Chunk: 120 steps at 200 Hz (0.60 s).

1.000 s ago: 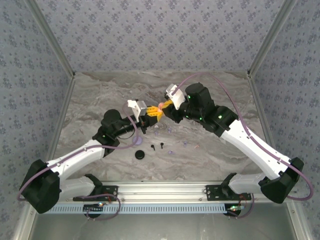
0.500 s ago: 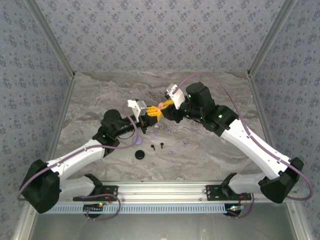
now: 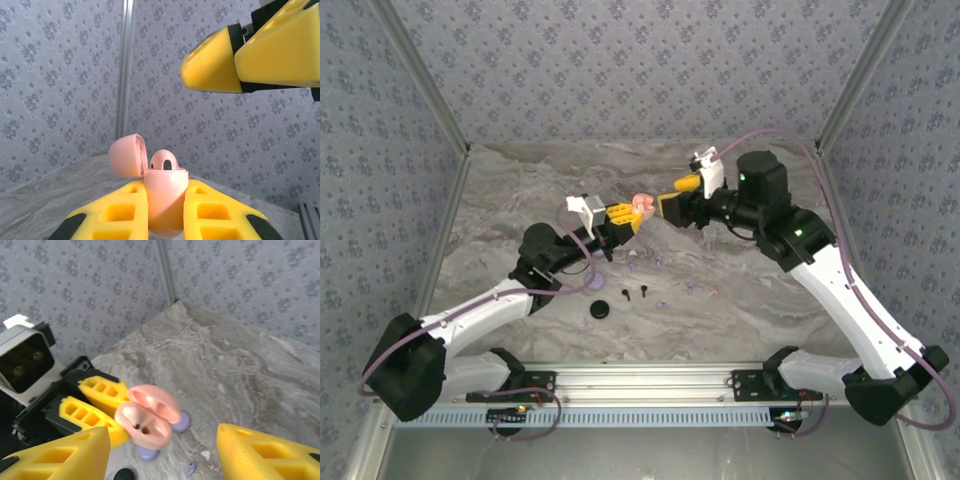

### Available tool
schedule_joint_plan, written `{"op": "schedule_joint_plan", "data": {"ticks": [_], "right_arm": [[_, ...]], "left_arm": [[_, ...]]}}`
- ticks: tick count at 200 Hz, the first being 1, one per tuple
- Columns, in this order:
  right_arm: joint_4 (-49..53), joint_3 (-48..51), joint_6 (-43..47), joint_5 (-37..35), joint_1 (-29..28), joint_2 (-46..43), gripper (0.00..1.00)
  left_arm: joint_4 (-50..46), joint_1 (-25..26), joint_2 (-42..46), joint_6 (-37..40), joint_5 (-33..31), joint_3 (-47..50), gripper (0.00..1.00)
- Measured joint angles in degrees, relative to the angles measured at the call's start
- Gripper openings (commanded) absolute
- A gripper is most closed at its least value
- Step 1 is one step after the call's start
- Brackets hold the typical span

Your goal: Insert the wireless bluetooth earbuds into the charging case

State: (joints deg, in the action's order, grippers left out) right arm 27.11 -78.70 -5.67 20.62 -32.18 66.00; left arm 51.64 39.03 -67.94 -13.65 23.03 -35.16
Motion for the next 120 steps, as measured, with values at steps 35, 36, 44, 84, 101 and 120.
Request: {"op": "schedule_joint_plan", "data": {"ticks": [35, 36, 44, 84, 101, 120], "right_arm": [[4.6, 1.8, -4.0, -2.7, 5.4, -0.9, 0.57], [4.8, 1.9, -4.1, -2.8, 5.4, -0.9, 0.57], [6.2, 3.7, -5.6, -3.9, 6.7, -0.9, 0.55], [10.8, 17.3, -12.8, -8.5, 9.2, 1.2, 0.56], [11.7, 21.9, -15.1, -9.4, 9.3, 3.9, 0.56], [11.7, 26.2, -17.7, -10.0, 9.5, 6.6, 0.57]], "left_arm": [[1.4, 0.0, 2.2, -0.1, -4.1, 1.6, 0.00], [1.4, 0.0, 2.3, -0.1, -4.1, 1.6, 0.00], [1.6, 0.0, 3.6, -0.1, -4.9, 1.8, 0.00], [5.2, 0.0, 9.0, 0.1, -6.4, 1.9, 0.00], [6.4, 0.0, 9.9, 0.1, -6.4, 1.9, 0.00], [7.2, 0.0, 10.2, 0.1, -6.4, 1.9, 0.00]]}}
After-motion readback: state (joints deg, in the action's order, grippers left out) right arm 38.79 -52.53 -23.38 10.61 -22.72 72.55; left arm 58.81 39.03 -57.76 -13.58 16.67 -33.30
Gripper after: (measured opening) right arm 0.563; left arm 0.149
